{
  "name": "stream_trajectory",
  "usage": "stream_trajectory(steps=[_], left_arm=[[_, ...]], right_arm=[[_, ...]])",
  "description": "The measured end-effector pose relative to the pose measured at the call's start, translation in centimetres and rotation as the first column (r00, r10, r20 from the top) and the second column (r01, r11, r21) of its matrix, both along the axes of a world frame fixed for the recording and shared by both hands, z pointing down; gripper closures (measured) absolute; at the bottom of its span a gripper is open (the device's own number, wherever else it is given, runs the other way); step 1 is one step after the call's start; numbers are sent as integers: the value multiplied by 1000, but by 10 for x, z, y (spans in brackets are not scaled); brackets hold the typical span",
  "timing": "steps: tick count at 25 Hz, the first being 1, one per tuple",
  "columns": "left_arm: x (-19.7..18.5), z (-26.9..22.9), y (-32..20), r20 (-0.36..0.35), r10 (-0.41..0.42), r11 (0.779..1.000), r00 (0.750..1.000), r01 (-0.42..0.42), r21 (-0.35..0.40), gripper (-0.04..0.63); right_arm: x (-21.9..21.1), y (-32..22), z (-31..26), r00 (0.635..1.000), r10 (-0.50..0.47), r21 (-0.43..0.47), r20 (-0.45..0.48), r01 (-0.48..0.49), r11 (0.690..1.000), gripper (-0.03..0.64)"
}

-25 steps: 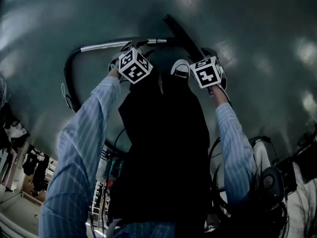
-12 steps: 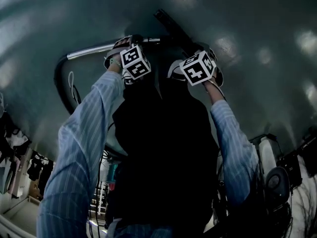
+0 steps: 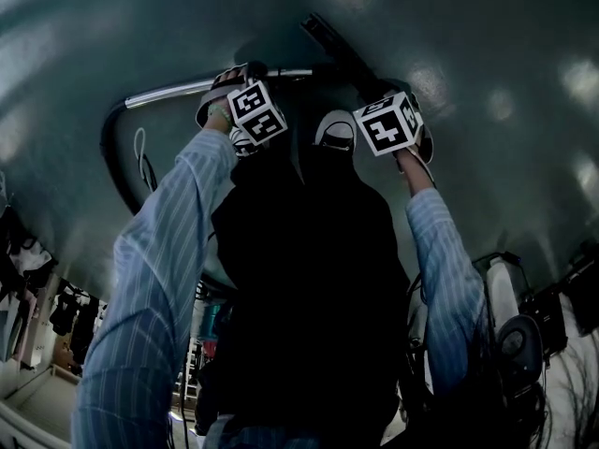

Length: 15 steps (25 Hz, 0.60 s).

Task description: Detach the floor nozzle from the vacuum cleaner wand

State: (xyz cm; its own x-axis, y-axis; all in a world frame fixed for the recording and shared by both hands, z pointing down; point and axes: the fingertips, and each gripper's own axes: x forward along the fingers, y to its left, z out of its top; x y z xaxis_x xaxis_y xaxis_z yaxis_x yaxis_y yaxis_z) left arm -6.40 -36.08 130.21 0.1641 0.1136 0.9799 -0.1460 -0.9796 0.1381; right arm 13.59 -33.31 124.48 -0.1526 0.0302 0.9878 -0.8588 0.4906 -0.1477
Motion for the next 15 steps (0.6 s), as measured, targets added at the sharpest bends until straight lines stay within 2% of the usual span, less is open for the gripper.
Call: stream_trajectory(steps=[4, 7, 11, 13, 15], left_arm=[[0, 1, -2, 16, -19, 1000, 1000, 19, -10, 428], [-5, -6, -3, 38, -76, 997, 996, 77, -28, 428], [-4, -31, 4, 46, -114, 992, 992, 115, -41, 428], [-8, -44, 6, 54, -118, 992, 991, 121, -46, 428], [-13, -59, 1, 49, -156, 986, 987, 159, -51, 428]], right_arm=[[61, 5, -1, 993, 93, -24, -73, -95, 995, 402], [90, 12, -8, 979, 180, -56, -96, -186, 981, 402], [102, 14, -25, 972, 224, -60, -71, -228, 972, 402], [96, 10, -37, 954, 297, -68, -30, -298, 952, 397], [86, 0, -50, 930, 367, -64, 2, -366, 929, 397]])
